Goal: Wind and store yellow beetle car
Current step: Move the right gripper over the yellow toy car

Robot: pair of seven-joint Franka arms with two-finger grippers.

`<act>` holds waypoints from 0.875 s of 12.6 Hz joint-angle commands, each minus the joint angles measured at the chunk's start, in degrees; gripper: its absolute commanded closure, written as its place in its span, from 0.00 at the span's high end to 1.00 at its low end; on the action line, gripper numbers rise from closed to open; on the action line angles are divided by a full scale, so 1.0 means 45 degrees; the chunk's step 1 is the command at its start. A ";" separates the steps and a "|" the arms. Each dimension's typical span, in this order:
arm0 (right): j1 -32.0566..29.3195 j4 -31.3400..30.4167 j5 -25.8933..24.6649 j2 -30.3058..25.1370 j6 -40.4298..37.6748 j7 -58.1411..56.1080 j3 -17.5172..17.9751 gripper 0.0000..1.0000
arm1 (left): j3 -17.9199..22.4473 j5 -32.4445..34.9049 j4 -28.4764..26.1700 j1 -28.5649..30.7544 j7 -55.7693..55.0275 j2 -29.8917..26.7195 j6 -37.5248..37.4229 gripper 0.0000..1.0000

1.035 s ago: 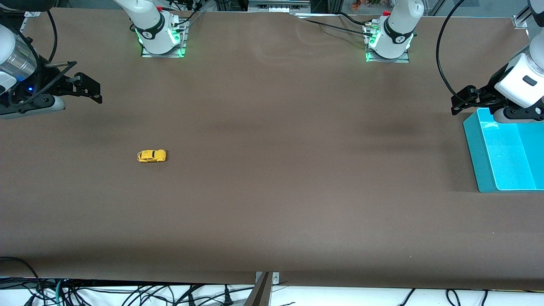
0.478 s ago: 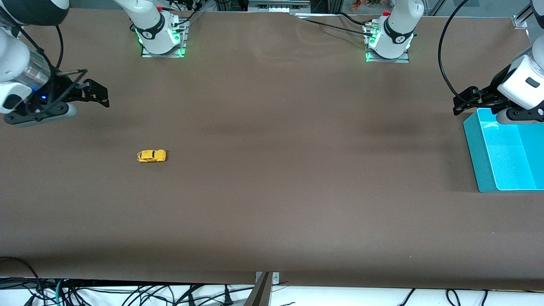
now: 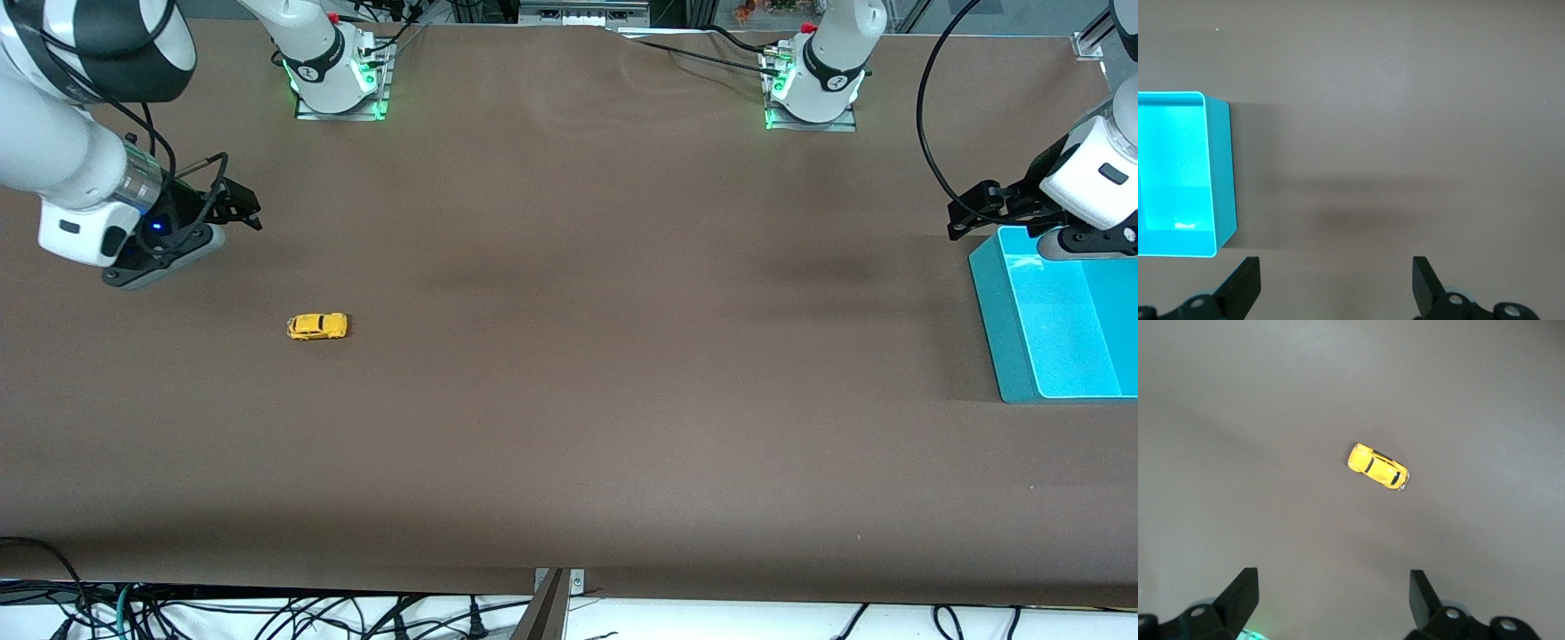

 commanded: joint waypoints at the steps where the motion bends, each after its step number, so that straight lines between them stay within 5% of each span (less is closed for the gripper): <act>1: -0.0029 -0.1324 0.0210 -0.0144 0.1403 -0.2465 -0.0030 1.00 | 0.0007 -0.0117 0.0384 0.0040 0.0023 0.0157 -0.0331 1.00; 11: -0.0107 -0.2440 0.0073 0.3409 0.6794 -1.0380 -0.0362 1.00 | 0.0007 -0.0117 0.0403 0.0040 0.0023 0.0157 -0.0331 1.00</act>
